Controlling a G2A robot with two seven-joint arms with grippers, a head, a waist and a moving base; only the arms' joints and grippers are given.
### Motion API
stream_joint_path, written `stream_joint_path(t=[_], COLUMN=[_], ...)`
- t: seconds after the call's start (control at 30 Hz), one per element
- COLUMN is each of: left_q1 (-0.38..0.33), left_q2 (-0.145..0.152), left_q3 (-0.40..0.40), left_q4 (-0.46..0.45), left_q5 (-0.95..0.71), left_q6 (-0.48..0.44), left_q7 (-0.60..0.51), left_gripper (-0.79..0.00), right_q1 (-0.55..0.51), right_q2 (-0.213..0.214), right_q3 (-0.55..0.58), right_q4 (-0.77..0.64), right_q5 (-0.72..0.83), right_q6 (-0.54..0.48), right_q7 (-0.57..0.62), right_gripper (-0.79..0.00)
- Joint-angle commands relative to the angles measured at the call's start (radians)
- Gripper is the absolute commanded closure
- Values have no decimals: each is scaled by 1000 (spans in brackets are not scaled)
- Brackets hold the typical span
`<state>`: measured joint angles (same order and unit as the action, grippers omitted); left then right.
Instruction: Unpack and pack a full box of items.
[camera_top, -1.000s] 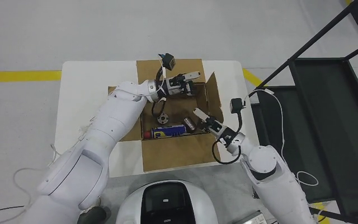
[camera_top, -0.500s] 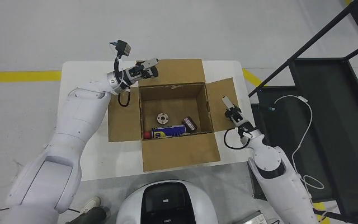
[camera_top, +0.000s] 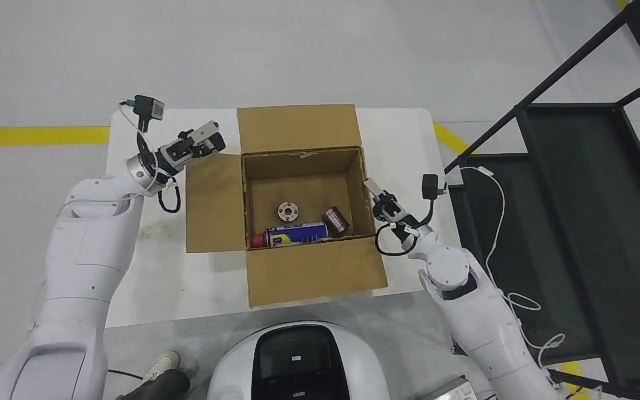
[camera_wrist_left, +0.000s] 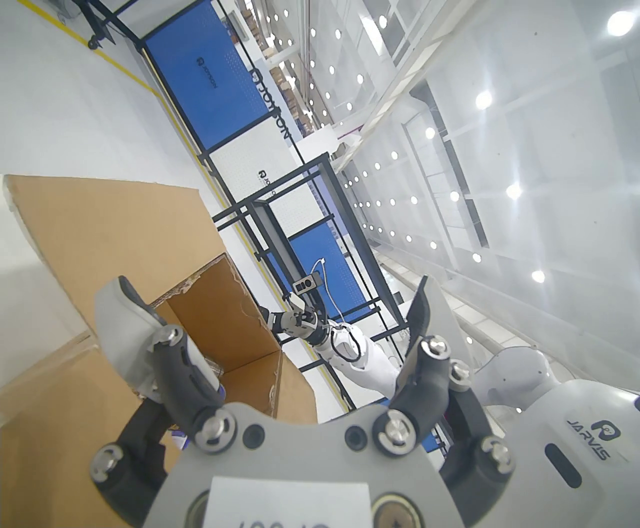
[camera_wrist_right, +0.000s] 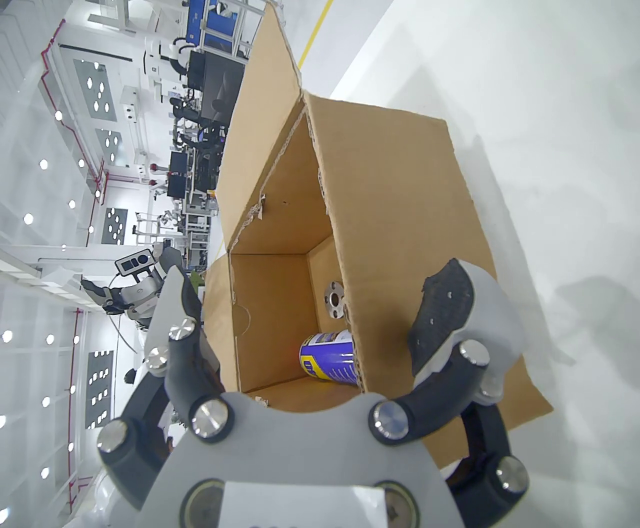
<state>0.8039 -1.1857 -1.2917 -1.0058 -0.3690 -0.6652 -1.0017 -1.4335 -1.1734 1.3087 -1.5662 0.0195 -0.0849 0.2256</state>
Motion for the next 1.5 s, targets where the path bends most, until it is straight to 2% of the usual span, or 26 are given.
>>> stream_joint_path(t=[0.0,0.2,0.3,0.37,0.47,0.6,0.7,0.83,1.47], left_q1=[57,167,199,207,202,164,143,141,141], left_q2=[15,43,52,57,62,69,72,74,74], left_q3=[-46,-139,-170,-185,-191,-190,-192,-204,-204], left_q4=[-75,-202,-223,-223,-209,-157,-129,-102,-102], left_q5=[2,-8,-29,-47,-92,-80,-71,-102,-102], left_q6=[18,59,78,88,96,80,59,47,47], left_q7=[7,15,5,-6,-78,-136,-137,-110,-110], left_gripper=[-785,-785,-785,-785,-785,-785,-785,-785,-785], right_q1=[21,42,23,9,16,99,177,253,258], right_q2=[-5,-11,-8,-3,4,6,-4,-22,-23], right_q3=[-17,-34,-20,-22,-46,-136,-218,-312,-318], right_q4=[4,-12,-79,-152,-239,-287,-263,-219,-216], right_q5=[9,-10,-50,-130,-279,-499,-606,-693,-699], right_q6=[-4,19,7,-21,-9,91,139,184,188], right_q7=[-2,-2,-18,-1,85,257,316,331,332], right_gripper=[-785,-785,-785,-785,-785,-785,-785,-785,-785])
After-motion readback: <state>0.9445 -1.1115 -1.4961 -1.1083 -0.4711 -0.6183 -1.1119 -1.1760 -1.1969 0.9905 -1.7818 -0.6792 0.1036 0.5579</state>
